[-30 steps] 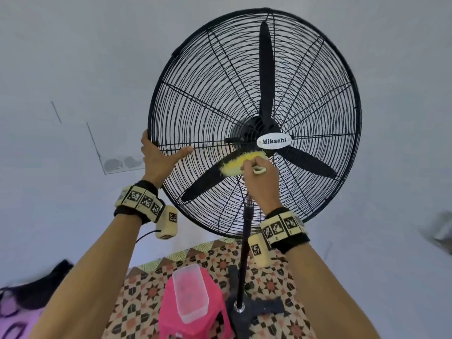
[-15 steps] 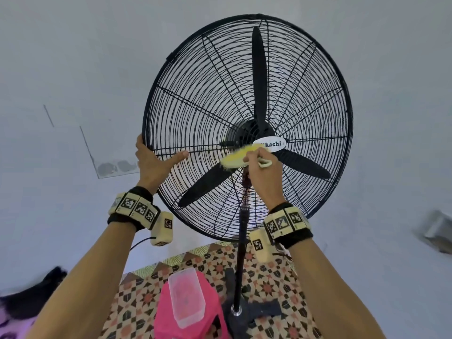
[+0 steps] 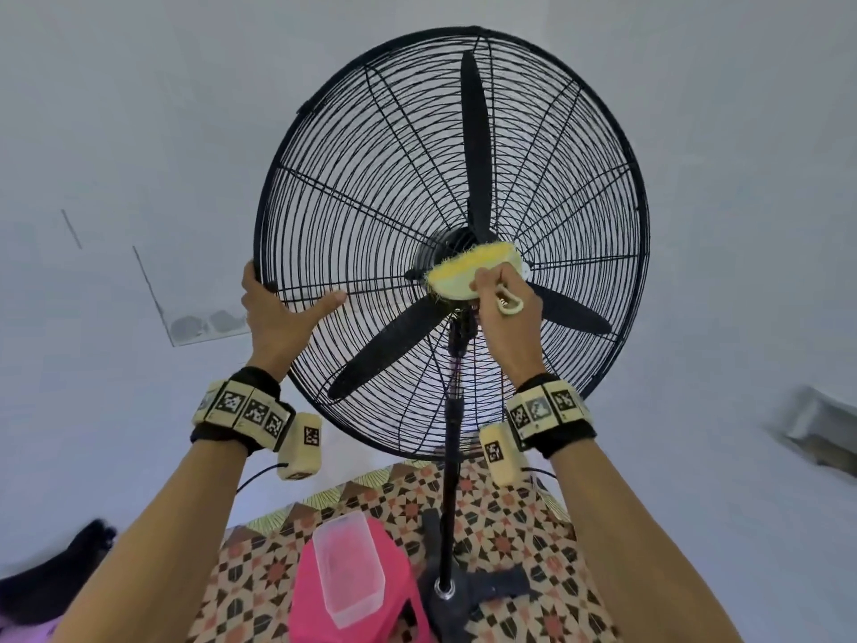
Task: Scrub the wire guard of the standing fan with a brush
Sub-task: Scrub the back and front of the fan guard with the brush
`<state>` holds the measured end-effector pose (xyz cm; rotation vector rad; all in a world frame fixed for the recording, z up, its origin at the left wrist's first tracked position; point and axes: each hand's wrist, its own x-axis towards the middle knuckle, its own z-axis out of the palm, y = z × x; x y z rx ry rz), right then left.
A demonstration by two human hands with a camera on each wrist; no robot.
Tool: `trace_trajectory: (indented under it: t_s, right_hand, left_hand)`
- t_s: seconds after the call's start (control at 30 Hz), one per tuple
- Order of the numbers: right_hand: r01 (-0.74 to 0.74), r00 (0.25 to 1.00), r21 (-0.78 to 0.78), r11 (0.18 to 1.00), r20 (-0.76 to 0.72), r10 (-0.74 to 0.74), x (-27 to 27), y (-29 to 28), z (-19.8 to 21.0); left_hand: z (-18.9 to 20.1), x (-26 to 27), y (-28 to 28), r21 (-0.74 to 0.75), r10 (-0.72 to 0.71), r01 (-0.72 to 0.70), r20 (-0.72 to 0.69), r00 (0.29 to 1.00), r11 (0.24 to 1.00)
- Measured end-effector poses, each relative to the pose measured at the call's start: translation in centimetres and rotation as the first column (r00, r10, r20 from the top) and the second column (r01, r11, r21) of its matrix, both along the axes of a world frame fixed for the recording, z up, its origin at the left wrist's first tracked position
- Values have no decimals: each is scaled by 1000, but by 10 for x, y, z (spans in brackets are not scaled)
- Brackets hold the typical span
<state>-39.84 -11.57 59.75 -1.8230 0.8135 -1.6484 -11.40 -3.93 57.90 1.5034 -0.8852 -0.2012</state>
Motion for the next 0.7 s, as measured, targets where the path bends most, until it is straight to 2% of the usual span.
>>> trace_trajectory:
  t_s: [0.07,0.17,0.23,0.4,0.6,0.7]
  right_hand:
    - [22,999,14,1000,-40,-21,3,-2,-3]
    - [148,980,94,984,-145,-134,-4,-13,-10]
    - [182,970,93,979,-182,-163,-11,-18,-8]
    - [107,992,-22,994,-59,-108,-16,-11,10]
    - [-2,992,150,989,124,-17,-6,-4,14]
    - [-128,967,227,965,244,71,-2,-4,0]
  left_hand:
    - [0,-1,0,-1,21,-21,10,1000,1000]
    - [2,-3,-1,6,48,-48,14,999,999]
    - [3,-6,0,19,61,-62,19,998,998]
    - [3,-12,4,14,55,-55,22,998,998]
    - [6,-18,7,21,75,-75,22,997,997]
    - [4,-19,7,28,70,-71,23,997,997]
